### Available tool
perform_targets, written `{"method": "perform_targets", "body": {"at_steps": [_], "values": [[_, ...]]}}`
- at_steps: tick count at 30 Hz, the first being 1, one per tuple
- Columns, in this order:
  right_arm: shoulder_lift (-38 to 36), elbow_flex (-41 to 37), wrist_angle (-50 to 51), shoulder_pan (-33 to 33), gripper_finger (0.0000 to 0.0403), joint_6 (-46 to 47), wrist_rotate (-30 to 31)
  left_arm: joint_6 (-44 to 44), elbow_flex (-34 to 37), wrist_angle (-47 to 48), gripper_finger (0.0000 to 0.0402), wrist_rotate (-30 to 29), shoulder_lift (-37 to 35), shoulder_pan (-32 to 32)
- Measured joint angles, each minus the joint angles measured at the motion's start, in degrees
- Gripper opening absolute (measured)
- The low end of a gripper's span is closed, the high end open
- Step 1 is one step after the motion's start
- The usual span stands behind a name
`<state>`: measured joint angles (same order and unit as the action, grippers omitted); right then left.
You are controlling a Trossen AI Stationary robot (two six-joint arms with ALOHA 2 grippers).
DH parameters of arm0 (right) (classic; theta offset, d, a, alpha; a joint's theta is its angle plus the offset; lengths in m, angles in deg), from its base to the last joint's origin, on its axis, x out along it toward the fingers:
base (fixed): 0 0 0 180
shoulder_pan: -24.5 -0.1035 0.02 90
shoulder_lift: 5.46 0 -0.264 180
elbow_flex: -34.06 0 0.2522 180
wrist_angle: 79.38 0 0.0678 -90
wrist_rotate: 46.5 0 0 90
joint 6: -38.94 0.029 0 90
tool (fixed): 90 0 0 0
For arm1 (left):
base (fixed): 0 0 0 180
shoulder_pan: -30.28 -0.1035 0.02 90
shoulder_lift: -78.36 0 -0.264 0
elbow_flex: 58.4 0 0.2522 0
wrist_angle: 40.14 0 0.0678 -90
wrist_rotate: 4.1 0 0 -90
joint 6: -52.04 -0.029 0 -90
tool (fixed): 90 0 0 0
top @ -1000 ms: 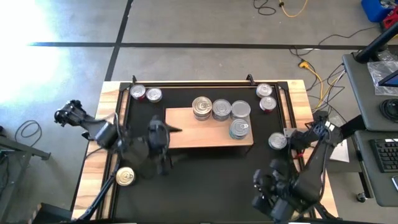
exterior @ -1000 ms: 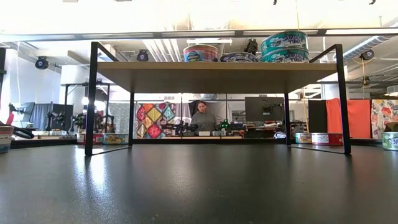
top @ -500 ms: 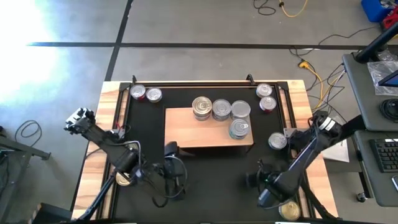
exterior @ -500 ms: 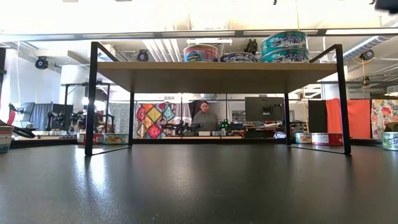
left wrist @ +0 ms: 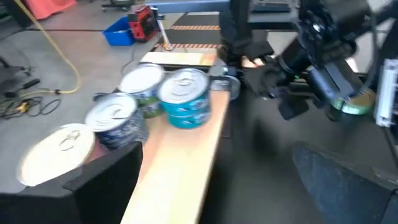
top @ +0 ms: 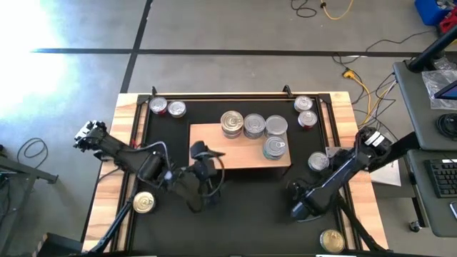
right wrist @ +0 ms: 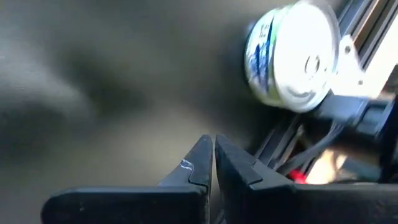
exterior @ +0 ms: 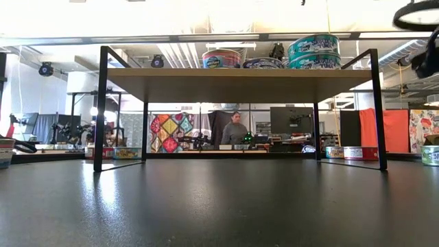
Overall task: Stack canned seafood by type on shelf
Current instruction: Put the green tuna can on the shelf
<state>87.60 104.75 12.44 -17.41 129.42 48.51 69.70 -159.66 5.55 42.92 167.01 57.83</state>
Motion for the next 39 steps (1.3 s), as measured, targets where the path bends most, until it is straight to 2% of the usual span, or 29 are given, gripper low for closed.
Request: {"method": "perform_targets", "body": {"at_steps": [6,11,18,23,30,36,39], "values": [[0.00,-3.83,2.11,1.00,0.0013,-5.63,11.04,-0.12,0.00,-0.15,0.0400,0.01,-0.03,-1.82],[0.04,-8.07,5.15,0.99,0.0013,-8.28,10.40,0.72,0.00,-0.27,0.0400,0.02,-0.03,-1.79],[1.13,-9.51,10.50,1.09,0.0013,-11.88,12.16,1.06,0.00,-0.27,0.0400,0.02,-0.03,-2.15],[3.55,-12.03,7.05,1.32,0.0013,-15.52,12.51,1.06,0.00,-0.46,0.0400,0.04,0.01,-2.51],[7.51,-13.07,6.58,2.88,0.0013,-15.61,12.99,1.08,0.00,-0.71,0.0400,0.04,0.01,-2.53],[9.52,-13.73,-1.40,4.24,0.0013,-23.71,12.67,1.10,0.00,-0.73,0.0400,0.22,0.16,-2.53],[9.93,-13.51,-1.84,4.66,0.0013,-24.24,11.97,1.36,0.00,-0.81,0.0400,1.28,0.16,-2.48]]}}
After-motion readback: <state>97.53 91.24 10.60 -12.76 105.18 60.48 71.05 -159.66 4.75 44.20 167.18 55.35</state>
